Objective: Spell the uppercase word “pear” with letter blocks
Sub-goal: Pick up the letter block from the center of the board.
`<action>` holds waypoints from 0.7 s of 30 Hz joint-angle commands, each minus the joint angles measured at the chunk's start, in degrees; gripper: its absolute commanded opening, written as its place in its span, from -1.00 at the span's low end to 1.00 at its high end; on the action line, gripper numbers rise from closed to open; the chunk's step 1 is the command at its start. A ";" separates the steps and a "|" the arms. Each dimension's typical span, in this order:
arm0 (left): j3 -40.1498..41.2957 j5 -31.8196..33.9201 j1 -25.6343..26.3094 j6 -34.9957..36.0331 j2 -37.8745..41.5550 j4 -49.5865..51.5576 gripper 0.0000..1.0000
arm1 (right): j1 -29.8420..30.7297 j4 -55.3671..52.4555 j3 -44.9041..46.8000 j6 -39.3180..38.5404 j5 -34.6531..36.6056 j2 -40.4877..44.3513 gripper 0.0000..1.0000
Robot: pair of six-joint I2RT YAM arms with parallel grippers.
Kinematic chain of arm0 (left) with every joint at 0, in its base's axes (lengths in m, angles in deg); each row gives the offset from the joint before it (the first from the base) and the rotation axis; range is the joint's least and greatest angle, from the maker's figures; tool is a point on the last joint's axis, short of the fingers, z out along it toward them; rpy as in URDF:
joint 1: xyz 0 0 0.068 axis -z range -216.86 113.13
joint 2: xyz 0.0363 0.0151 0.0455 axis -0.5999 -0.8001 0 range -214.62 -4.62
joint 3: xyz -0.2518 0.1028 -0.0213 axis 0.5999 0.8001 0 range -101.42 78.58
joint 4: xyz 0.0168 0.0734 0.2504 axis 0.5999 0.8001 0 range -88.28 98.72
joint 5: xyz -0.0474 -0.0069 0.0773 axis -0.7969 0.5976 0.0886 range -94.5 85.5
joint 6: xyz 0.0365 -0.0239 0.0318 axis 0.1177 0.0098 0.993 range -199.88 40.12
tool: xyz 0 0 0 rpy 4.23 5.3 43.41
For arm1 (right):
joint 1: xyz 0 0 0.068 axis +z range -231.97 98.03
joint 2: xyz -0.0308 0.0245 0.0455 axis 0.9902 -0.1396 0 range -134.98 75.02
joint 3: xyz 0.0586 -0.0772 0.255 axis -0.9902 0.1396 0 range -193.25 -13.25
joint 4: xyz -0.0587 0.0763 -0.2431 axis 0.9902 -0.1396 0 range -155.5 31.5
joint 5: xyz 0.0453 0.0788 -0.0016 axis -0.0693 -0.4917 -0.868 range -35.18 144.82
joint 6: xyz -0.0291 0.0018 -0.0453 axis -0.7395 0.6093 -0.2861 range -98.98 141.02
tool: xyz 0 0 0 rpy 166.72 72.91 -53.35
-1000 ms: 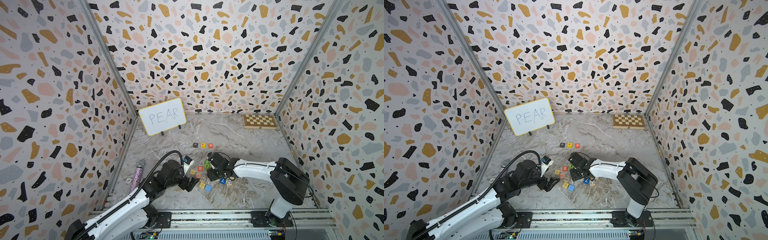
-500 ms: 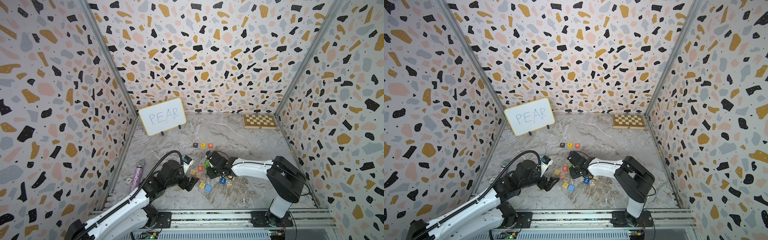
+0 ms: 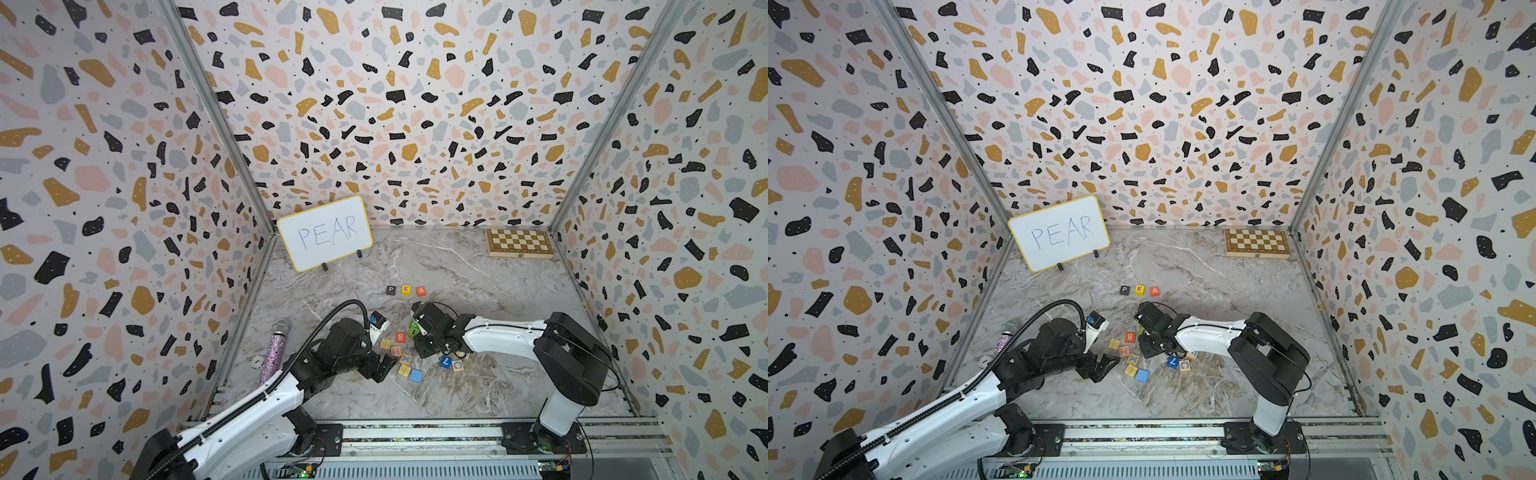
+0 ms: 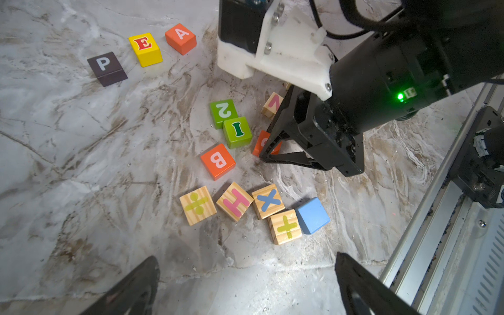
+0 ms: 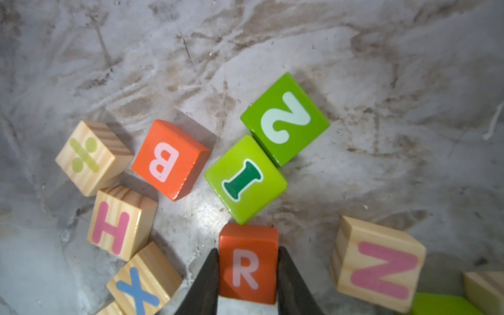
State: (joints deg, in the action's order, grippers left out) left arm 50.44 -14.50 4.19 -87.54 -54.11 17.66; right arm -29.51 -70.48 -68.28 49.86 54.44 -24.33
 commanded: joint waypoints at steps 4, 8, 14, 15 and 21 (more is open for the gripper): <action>-1.92 0.24 0.25 2.33 0.59 -2.85 0.98 | -2.19 -2.13 -1.21 -1.96 -0.65 4.50 -0.53; -3.22 1.20 0.25 3.31 -0.63 -5.19 0.98 | -4.83 -3.75 -3.18 -3.18 -2.41 6.08 -0.54; -9.47 -0.53 -0.01 6.29 -8.42 -11.43 0.98 | -9.96 -4.58 -6.43 -5.54 -2.85 6.20 -0.54; -11.24 -1.93 -0.01 6.99 -10.27 -12.27 0.98 | -10.79 -4.25 -6.88 -5.85 -2.86 6.10 -0.54; -21.35 -5.20 -0.52 9.77 -20.79 -14.58 0.98 | -15.62 -4.01 -11.28 -6.12 -3.69 4.28 -0.54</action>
State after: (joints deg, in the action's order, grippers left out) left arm 32.91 -17.40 4.04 -80.54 -72.12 7.17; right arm -43.58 -73.52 -76.37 44.70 51.36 -20.07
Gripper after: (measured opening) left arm 0.991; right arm 0.326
